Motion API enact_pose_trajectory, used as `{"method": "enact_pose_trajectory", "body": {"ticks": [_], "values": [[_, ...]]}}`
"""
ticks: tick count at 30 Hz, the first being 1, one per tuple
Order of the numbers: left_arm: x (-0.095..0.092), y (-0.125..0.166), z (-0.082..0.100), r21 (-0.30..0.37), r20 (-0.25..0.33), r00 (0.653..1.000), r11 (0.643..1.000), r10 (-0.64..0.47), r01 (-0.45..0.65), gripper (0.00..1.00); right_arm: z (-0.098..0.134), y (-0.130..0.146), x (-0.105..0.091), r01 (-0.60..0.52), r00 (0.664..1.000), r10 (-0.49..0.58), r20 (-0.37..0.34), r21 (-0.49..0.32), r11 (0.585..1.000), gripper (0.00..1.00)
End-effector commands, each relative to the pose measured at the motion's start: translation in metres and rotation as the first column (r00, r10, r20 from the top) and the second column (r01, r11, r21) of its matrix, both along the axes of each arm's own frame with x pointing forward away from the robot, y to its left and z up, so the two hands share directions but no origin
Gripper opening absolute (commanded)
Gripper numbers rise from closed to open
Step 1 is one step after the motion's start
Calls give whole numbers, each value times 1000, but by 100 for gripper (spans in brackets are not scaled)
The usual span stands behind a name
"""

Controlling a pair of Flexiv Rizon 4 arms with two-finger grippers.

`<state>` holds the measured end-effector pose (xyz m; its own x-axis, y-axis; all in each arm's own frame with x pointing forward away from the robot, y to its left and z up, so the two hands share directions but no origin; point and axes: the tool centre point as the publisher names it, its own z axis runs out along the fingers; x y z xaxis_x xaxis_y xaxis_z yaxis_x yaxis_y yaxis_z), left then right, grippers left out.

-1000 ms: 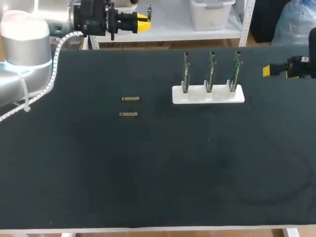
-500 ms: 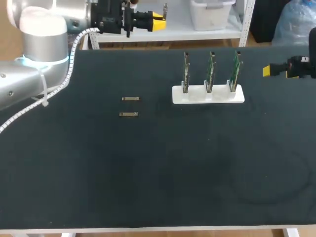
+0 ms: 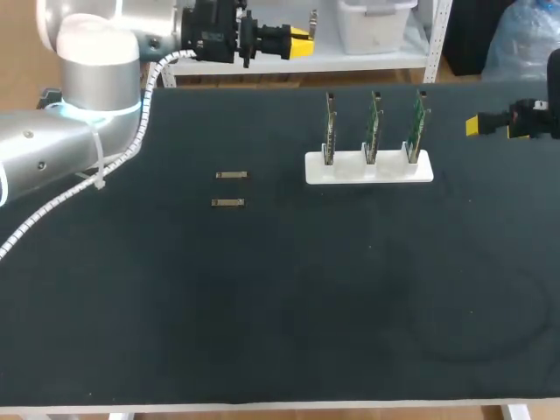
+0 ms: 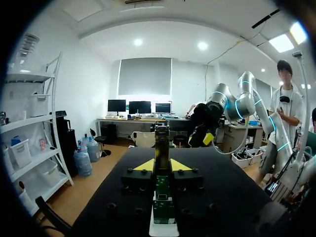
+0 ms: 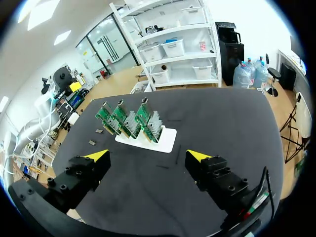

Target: Pick up the optical module with the left hand, and insert it into the network port with the right hand.

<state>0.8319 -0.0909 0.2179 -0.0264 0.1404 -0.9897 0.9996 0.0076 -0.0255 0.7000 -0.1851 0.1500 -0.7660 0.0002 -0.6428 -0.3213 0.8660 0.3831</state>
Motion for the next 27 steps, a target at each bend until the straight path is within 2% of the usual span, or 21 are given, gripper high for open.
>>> {"method": "enact_pose_trajectory", "body": {"ticks": [1, 10, 27], "values": [[-1, -6, -1, -9, -2, 1000, 1000, -7, 7, 0, 0, 0, 0, 0, 1000, 0, 0, 0, 1000, 100], [-11, -20, -3, -29, -9, 999, 999, -32, 32, 0, 0, 0, 0, 0, 1000, 0, 0, 0, 1000, 100], [-9, -35, -9, -44, -26, 998, 998, -48, 47, 0, 0, 0, 0, 0, 1000, 0, 0, 0, 1000, 100]]}}
